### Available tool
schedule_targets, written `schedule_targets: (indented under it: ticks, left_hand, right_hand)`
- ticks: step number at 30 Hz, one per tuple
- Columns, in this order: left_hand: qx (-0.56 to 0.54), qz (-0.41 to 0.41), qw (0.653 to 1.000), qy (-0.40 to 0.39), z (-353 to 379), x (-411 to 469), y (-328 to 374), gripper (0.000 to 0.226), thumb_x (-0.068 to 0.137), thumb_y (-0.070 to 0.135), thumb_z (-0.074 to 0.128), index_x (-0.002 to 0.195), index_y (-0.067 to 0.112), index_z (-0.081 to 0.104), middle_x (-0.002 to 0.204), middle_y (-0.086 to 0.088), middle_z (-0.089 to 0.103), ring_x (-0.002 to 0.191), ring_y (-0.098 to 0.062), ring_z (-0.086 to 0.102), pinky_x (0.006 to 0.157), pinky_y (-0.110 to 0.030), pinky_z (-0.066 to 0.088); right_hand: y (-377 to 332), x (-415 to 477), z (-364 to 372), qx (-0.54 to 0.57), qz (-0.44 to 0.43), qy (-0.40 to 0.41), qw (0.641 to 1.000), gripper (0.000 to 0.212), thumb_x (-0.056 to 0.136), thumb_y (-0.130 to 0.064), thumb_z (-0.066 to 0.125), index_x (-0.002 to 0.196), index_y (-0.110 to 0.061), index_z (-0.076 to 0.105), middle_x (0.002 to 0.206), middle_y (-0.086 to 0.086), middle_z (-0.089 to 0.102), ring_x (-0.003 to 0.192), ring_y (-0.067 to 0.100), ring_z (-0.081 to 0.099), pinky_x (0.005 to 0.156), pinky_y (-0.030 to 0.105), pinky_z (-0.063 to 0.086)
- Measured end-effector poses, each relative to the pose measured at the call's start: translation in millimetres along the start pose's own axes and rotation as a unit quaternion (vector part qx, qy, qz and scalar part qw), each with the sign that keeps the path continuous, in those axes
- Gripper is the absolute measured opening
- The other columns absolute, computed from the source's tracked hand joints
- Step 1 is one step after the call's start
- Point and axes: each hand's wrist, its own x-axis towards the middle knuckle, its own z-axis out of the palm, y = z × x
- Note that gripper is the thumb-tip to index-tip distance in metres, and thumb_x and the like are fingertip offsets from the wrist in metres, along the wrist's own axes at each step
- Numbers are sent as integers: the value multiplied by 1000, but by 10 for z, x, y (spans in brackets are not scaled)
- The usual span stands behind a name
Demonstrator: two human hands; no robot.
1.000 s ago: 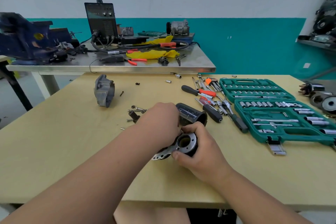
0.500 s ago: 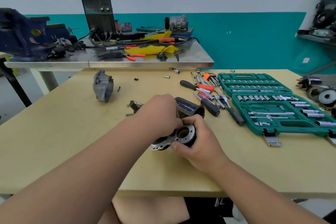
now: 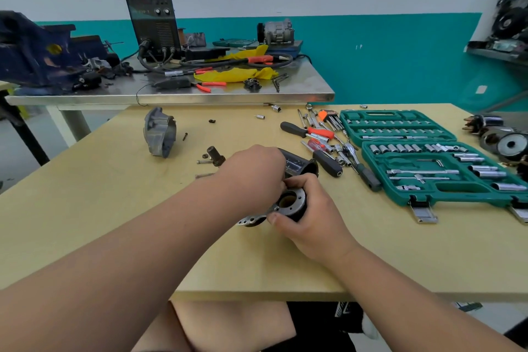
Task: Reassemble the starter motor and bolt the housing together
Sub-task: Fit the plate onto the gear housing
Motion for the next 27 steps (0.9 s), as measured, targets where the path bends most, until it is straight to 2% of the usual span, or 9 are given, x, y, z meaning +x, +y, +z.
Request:
schedule_targets:
  ticks: [3,6,10,15,21,27]
  left_hand:
    - [-18,0,1000,5,18,-23,-15,22,95,28,53,104,16,69,90,-4,68,79,-22,63,59,-28,44]
    - [-56,-10,998,7,10,-35,-39,22,93,32,58,103,16,71,93,-4,69,81,-22,64,57,-26,44]
    - [-50,-36,998,5,-6,-17,-38,25,91,35,61,102,13,68,76,-1,60,71,-20,57,51,-24,40]
    - [-78,-17,997,21,-5,-25,-46,19,90,33,64,97,17,73,85,-2,68,71,-16,58,49,-21,39]
    - [-102,-11,994,28,-1,-39,-105,14,85,32,68,90,21,74,72,7,63,64,-9,54,53,-20,45]
    - [-134,-16,990,29,-15,-31,-65,15,87,31,67,94,20,74,79,3,68,73,-14,61,54,-20,44]
  right_hand:
    - [2,-7,6,5,-1,2,1000,47,64,-36,75,100,-41,44,97,-19,57,91,-6,56,69,6,42]
    - [2,-15,11,7,-2,-1,1000,48,65,-35,75,101,-39,45,94,-18,58,88,-4,57,68,7,43]
    - [-3,-28,14,-2,-1,-5,1000,50,64,-39,74,104,-36,45,96,-18,57,90,-6,55,70,6,42]
    - [7,-34,-3,-11,-4,-6,1000,50,66,-37,76,104,-36,44,99,-17,57,92,-6,55,71,6,42]
    - [3,-44,11,-15,-11,-10,1000,52,66,-35,76,109,-28,47,98,-17,56,92,-8,53,71,4,41]
    - [-14,-32,-11,-20,-14,-3,1000,50,71,-31,77,106,-42,43,106,-10,57,96,0,56,78,13,47]
